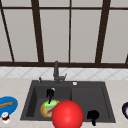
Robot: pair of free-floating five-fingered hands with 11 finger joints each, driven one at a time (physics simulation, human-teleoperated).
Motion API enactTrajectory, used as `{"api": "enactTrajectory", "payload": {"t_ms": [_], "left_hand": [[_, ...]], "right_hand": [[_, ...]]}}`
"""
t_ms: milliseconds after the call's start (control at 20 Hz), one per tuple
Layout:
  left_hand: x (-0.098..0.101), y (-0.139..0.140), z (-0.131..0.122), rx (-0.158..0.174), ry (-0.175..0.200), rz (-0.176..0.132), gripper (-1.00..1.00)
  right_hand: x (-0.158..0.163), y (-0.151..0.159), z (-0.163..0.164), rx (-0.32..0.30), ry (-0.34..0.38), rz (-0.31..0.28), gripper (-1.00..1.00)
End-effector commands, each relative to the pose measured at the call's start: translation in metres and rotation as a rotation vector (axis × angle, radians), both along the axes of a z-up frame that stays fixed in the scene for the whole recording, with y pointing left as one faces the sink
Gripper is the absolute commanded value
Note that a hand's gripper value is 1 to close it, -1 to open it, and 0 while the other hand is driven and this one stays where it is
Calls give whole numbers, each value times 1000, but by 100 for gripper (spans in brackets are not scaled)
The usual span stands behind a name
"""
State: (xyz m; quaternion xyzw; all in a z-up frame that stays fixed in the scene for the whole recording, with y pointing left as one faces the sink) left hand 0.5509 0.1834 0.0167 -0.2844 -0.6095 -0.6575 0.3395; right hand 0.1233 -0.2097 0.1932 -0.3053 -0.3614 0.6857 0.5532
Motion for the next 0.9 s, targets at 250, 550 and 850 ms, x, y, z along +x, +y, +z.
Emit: {"api": "enactTrajectory", "payload": {"t_ms": [250, 550, 850], "left_hand": [[-21, 27, 35, -59, -157, -6, -100], [-28, 28, 39, -14, -124, -13, -100], [-47, 28, 46, -16, -174, -5, -100]], "right_hand": [[0, 0, 0, 0, 0, 0, 0], [0, 0, 0, 0, 0, 0, 0], [0, 0, 0, 0, 0, 0, 0]]}}
